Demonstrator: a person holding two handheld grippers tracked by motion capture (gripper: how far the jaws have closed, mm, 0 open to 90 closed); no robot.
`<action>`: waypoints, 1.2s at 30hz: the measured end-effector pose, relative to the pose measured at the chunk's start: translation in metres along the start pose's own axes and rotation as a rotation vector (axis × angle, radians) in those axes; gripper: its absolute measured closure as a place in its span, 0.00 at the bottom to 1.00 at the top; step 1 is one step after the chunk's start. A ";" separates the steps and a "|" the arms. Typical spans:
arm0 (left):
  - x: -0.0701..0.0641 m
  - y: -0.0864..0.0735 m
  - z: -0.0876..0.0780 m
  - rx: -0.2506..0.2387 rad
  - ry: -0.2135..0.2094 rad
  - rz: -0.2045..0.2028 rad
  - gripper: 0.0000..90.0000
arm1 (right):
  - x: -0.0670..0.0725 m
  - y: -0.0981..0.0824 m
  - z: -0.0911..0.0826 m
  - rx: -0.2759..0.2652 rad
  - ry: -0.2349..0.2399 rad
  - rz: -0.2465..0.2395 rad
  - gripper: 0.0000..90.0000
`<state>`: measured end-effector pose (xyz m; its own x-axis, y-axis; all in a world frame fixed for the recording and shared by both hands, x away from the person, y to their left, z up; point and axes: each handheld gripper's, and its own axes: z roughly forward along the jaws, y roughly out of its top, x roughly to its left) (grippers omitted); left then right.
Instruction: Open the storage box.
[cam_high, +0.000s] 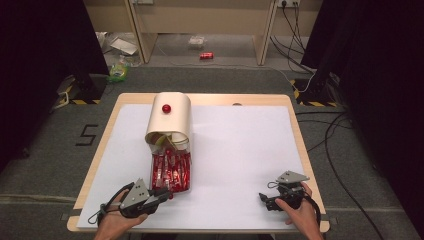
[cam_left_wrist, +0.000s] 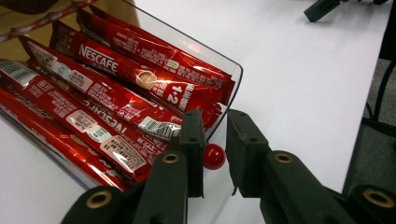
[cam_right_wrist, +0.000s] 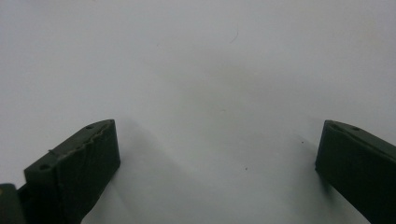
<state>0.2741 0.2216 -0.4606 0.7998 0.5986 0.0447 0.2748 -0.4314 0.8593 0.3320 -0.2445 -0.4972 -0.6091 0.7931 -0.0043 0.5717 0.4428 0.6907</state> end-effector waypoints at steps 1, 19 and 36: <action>-0.001 0.000 0.000 -0.001 -0.003 0.000 0.84 | 0.000 0.000 0.000 0.000 0.000 -0.002 0.00; -0.002 0.004 0.000 0.032 0.006 -0.033 0.67 | 0.000 0.000 0.000 0.000 0.000 0.000 0.00; 0.003 0.018 0.003 -0.034 0.066 -0.122 0.49 | 0.000 0.000 0.000 0.000 0.000 0.000 0.00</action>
<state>0.2827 0.2137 -0.4464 0.7246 0.6886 -0.0284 0.3482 -0.3302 0.8773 0.3321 -0.2444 -0.4971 -0.6089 0.7932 -0.0041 0.5719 0.4426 0.6906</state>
